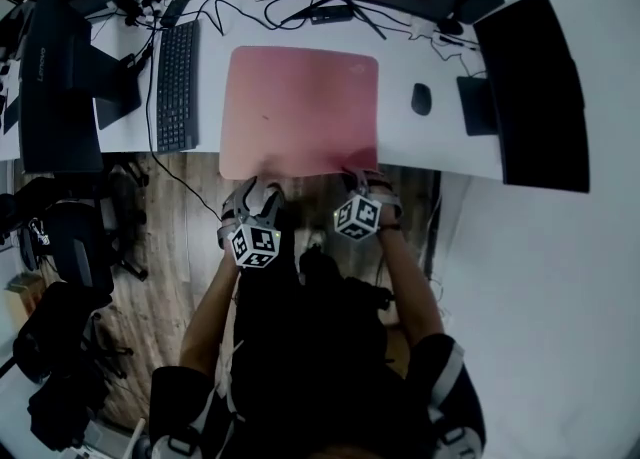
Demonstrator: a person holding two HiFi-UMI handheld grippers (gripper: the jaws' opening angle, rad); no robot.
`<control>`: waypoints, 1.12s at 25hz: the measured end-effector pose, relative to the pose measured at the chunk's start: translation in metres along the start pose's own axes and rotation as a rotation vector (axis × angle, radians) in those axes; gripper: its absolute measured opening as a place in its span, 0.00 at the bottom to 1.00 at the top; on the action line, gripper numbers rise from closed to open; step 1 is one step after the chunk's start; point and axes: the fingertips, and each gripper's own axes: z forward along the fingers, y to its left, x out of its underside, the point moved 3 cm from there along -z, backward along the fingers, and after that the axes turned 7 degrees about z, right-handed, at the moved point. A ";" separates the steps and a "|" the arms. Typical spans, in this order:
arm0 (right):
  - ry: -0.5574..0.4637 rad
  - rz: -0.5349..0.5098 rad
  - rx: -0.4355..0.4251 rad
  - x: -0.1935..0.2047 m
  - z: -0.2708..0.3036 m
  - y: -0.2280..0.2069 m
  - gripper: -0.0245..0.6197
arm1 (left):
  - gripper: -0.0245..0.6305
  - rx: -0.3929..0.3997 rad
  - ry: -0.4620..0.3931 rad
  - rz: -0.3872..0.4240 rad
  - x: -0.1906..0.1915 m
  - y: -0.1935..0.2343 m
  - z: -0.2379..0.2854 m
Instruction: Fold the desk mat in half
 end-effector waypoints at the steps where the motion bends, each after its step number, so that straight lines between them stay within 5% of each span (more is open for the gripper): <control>1: 0.000 -0.001 -0.005 0.000 0.000 0.000 0.07 | 0.41 -0.006 0.021 0.049 0.004 0.000 0.007; 8: 0.005 0.028 -0.055 -0.003 -0.004 -0.004 0.07 | 0.41 0.010 0.138 0.210 0.032 0.001 0.048; 15: 0.008 0.026 -0.075 -0.010 -0.008 -0.013 0.07 | 0.36 0.040 0.194 0.174 0.055 0.014 0.071; 21: 0.003 0.038 -0.087 -0.014 -0.013 -0.017 0.07 | 0.12 0.024 0.159 0.207 0.048 0.030 0.068; 28: -0.017 0.114 -0.085 -0.023 -0.020 -0.034 0.07 | 0.07 -0.003 0.094 0.298 0.023 0.055 0.057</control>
